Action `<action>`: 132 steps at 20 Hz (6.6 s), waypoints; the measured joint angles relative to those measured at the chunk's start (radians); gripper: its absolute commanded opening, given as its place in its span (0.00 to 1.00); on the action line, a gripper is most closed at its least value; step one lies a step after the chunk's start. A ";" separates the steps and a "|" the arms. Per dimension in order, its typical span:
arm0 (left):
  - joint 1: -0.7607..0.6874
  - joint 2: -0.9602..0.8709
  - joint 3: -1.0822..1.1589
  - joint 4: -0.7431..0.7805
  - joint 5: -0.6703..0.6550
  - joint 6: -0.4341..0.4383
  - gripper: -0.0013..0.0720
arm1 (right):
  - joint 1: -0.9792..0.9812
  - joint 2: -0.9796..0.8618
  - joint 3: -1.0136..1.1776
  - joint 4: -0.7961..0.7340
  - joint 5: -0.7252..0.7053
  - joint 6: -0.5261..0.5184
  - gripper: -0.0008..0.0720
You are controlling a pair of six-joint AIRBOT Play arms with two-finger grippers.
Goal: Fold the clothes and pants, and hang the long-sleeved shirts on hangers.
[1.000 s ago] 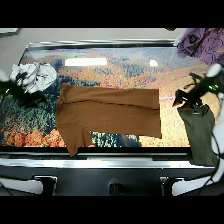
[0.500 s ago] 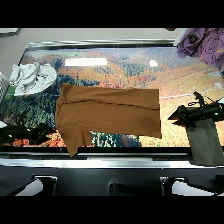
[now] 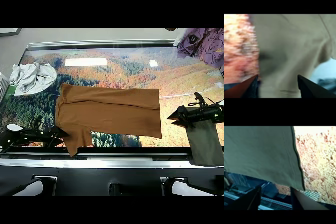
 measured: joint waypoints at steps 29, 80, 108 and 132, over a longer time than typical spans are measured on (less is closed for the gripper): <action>-0.015 -0.019 0.057 0.047 -0.078 -0.023 0.03 | 0.140 0.010 -0.341 0.011 -0.316 -0.071 0.05; -0.197 -0.560 1.153 0.278 -0.172 -0.285 0.76 | 0.124 -0.250 0.267 -0.098 -0.299 0.225 0.77; -0.666 -0.660 1.196 0.045 0.048 -0.388 0.04 | 0.230 -0.063 0.425 -0.216 -0.021 0.359 0.05; -0.959 -0.860 1.448 -0.269 0.161 -0.428 0.03 | 0.262 0.142 0.566 -0.283 0.030 0.476 0.05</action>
